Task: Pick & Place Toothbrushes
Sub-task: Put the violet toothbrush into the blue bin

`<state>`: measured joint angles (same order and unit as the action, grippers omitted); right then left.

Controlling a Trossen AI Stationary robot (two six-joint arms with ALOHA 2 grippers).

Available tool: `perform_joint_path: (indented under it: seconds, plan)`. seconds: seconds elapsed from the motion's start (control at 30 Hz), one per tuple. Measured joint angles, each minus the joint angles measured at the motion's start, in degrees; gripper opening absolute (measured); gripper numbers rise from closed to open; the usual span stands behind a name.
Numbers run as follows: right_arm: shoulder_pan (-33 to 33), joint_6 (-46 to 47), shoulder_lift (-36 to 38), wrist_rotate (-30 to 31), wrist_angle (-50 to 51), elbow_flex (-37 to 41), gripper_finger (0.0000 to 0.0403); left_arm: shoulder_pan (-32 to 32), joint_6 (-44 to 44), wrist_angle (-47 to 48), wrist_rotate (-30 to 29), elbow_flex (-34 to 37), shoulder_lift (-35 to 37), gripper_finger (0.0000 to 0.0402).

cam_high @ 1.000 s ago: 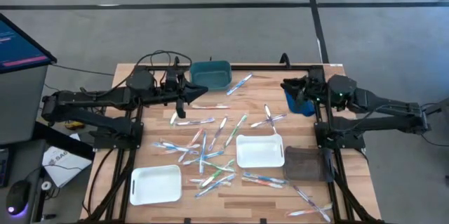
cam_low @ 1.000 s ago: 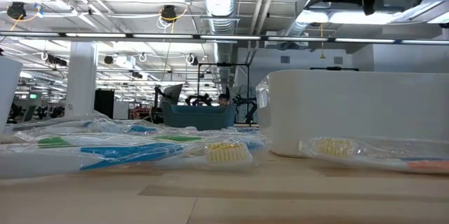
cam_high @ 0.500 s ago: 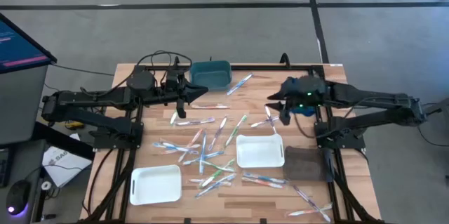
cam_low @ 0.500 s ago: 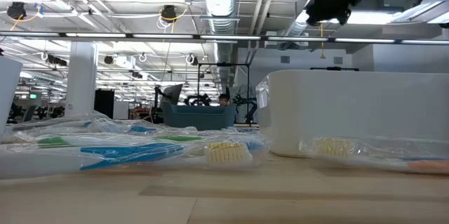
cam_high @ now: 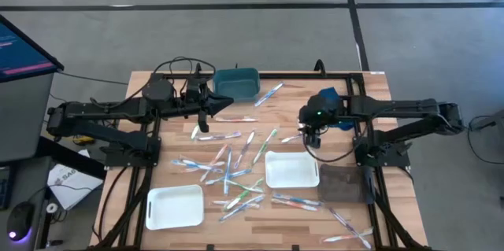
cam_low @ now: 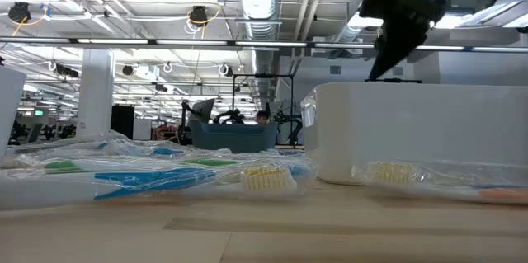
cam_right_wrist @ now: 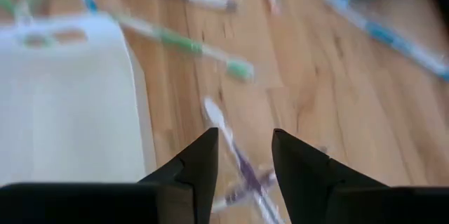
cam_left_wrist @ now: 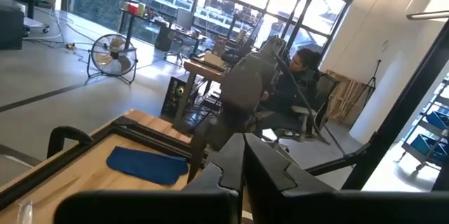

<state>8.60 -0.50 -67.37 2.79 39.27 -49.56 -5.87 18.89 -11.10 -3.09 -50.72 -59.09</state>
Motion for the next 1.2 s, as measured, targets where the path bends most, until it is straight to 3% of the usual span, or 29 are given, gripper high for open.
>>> perform_joint_path:
  seconds: [0.47, 0.83, 1.2]
  plan:
    - [-1.88, -5.95, -10.82, 0.02, 0.77, 0.00, 0.0131, 0.02, -0.01, 0.18, 0.00, 0.00, 0.02, 0.0004]
    - [-1.73, -10.66, -19.14, 5.07, 0.61, 0.00, 0.0165, 0.02, 0.01, 0.21, 0.00, 0.00, 0.02, 0.0004]
    - [-1.73, -13.61, -23.91, 4.83, -1.19, -0.11, 0.0197, 0.04, 2.87, 0.21, -0.02, 0.02, 0.04, 0.0004]
